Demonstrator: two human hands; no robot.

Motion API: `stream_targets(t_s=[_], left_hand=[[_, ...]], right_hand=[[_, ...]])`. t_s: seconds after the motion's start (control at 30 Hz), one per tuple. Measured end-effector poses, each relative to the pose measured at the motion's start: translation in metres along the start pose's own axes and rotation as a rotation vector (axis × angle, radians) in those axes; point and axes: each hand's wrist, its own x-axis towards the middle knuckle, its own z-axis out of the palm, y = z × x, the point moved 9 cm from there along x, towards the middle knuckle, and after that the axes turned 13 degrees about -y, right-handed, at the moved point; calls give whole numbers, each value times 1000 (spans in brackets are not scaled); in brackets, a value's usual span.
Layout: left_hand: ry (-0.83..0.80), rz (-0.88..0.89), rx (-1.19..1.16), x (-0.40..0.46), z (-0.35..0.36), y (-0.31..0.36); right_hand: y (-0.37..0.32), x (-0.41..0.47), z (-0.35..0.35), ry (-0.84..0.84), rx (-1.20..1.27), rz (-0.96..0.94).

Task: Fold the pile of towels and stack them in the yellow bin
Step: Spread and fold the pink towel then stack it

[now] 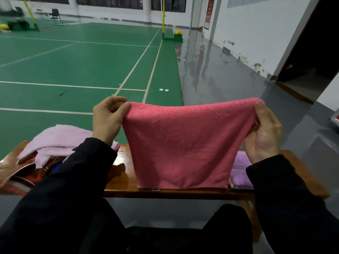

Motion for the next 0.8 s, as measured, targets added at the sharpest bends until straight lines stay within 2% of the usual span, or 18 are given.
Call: stream_targets(t_s=[0.07, 0.13, 0.33, 0.43, 0.57, 0.63, 0.73, 0.8], left_hand=[[115, 78, 59, -4, -8, 13], [156, 129, -22, -6, -11, 20], [87, 189, -466, -9, -13, 39], [2, 207, -574, -7, -7, 53], [-96, 235, -431, 3, 5, 56], [-120, 176, -322, 14, 15, 43], [-163, -4, -94, 47, 30, -5], [-251, -202, 113, 66, 40, -55]], right_hand=[[-5, -3, 6, -15, -1, -5], [-8, -4, 10, -24, -10, -5], [-38, -7, 26, -103, -87, -46], [-57, -8, 42, -199, -126, -109], [-51, 11, 60, -305, -191, -80], [-30, 33, 61, -325, -195, -7], [30, 82, 45, -236, -330, 141], [79, 103, 26, -158, -498, 299]])
